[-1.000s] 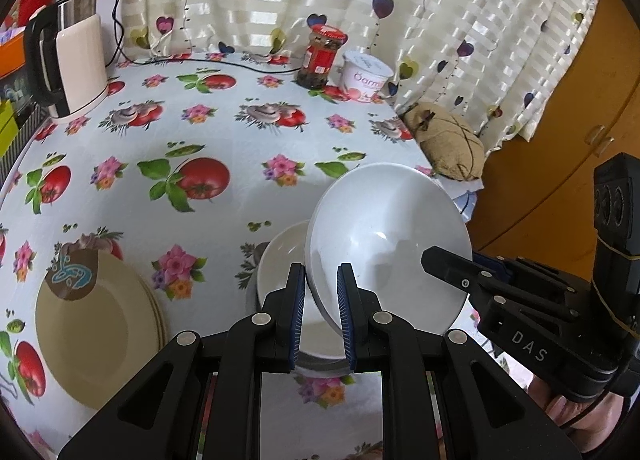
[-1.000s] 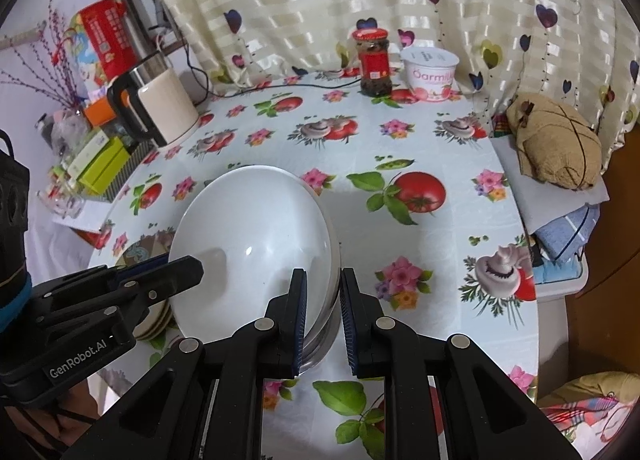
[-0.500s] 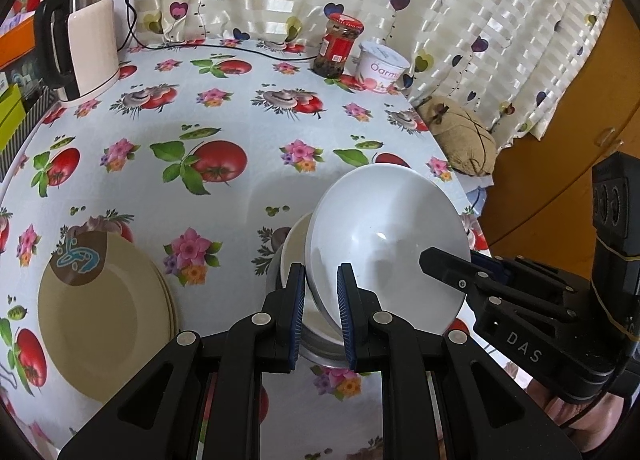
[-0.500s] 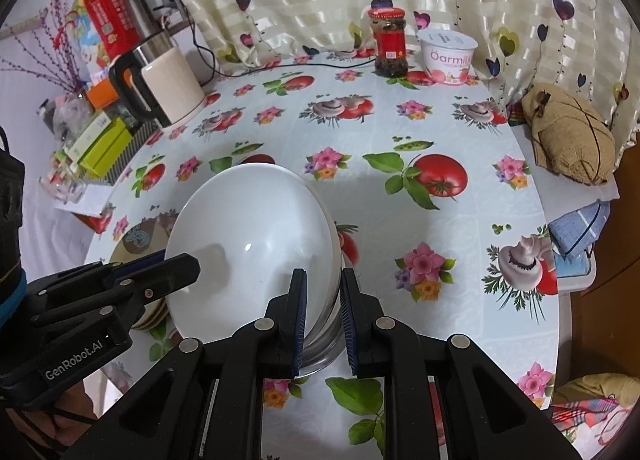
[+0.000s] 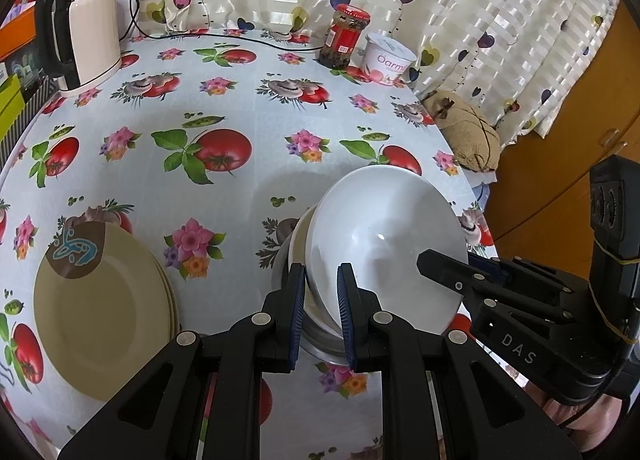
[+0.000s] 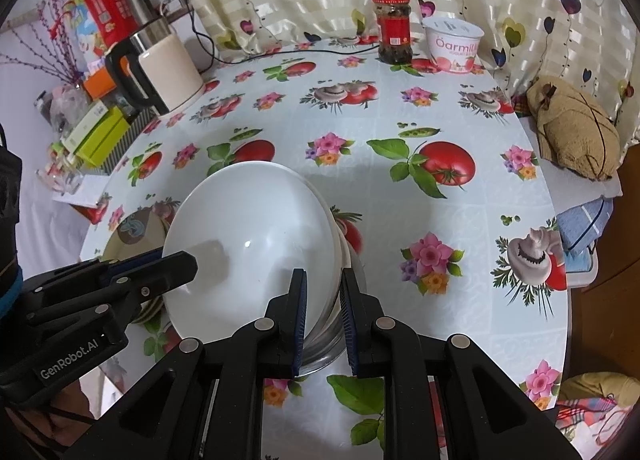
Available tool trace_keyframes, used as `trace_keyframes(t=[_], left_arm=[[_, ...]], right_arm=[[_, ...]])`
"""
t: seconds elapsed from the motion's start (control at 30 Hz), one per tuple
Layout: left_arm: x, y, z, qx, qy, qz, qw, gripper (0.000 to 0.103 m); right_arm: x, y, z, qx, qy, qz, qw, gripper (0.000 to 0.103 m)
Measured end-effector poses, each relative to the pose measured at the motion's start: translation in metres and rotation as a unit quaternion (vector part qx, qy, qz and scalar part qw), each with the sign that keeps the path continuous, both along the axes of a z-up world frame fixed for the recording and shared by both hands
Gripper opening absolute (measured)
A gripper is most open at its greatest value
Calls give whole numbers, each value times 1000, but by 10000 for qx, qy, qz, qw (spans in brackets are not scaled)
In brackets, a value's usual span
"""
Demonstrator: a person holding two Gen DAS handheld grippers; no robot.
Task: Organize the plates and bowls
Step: 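Open the right gripper and grip the bowl stack rim with both grippers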
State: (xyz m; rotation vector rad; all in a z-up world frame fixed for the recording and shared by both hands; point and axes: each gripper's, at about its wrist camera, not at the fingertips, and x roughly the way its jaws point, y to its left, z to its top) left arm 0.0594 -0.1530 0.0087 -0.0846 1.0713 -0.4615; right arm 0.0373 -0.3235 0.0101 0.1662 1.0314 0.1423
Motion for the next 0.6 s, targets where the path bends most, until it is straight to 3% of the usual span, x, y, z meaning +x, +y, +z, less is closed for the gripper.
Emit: trace_keyframes(t=[0.6], left_arm=[[4,2,-9,15,112,-3,9999,17]], right_arm=[[4,2,-6,-32,74,9,10000,22]])
